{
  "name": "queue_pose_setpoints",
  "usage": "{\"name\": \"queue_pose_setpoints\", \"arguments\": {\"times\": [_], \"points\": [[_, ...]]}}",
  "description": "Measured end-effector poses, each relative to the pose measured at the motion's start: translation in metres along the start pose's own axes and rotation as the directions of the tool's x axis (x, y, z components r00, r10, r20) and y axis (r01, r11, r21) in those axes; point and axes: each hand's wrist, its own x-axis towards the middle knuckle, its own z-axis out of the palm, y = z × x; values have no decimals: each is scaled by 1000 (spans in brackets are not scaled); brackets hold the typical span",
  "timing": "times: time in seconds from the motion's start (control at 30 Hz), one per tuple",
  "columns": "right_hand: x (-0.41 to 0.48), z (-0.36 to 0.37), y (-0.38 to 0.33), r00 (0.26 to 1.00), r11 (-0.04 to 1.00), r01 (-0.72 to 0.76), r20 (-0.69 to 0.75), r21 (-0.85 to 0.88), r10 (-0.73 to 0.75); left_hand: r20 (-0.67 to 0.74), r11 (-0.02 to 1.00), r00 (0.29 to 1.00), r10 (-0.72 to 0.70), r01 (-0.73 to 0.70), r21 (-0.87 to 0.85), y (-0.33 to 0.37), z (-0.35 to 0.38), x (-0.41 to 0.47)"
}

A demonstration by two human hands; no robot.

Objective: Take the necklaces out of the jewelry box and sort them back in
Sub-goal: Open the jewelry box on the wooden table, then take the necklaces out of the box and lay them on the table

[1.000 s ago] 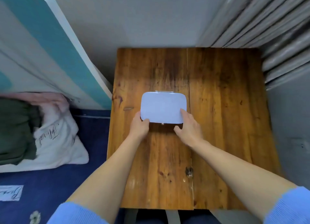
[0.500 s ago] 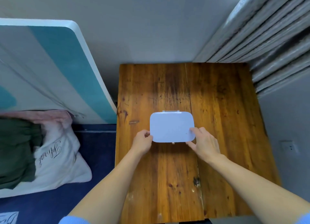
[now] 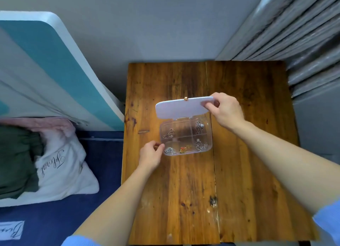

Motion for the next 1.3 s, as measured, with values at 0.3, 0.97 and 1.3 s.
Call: {"name": "queue_pose_setpoints", "arguments": {"times": [0.3,0.97,1.3], "points": [[69,46,32,937,930,-349,64,116,344,-112,916,984,137,-83,393,-16,10,3],[-50,80,-21,828,974,190,553,-122,-92,-142,888,977,159,-79,453,-24,22,1],[-45,112,-23,805,829,424,570,-364,-162,-142,887,939,312,-234,399,-32,21,3]]}}
